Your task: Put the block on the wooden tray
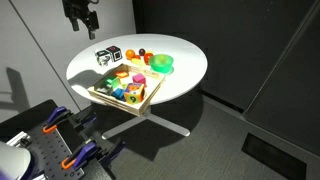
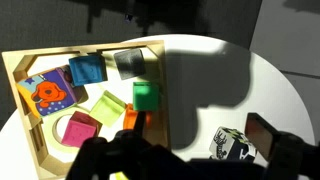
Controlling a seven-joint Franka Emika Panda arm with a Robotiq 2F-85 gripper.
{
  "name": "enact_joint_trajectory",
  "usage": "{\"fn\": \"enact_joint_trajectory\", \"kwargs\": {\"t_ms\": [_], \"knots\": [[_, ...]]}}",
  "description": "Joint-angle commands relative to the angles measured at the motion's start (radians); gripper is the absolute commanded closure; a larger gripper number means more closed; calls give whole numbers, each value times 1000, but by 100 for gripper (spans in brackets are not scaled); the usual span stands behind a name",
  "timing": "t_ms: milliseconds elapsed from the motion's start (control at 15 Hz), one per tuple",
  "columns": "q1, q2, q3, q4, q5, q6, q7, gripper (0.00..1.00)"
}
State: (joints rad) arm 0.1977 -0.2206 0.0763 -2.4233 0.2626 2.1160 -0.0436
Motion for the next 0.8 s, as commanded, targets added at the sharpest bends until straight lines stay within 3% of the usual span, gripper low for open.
{"fn": "enact_joint_trajectory", "kwargs": {"t_ms": [0, 733], "knots": [[-16, 0, 15, 2, 3, -2, -3, 0], [-15, 5, 20, 10, -5, -2, 4, 0]]}}
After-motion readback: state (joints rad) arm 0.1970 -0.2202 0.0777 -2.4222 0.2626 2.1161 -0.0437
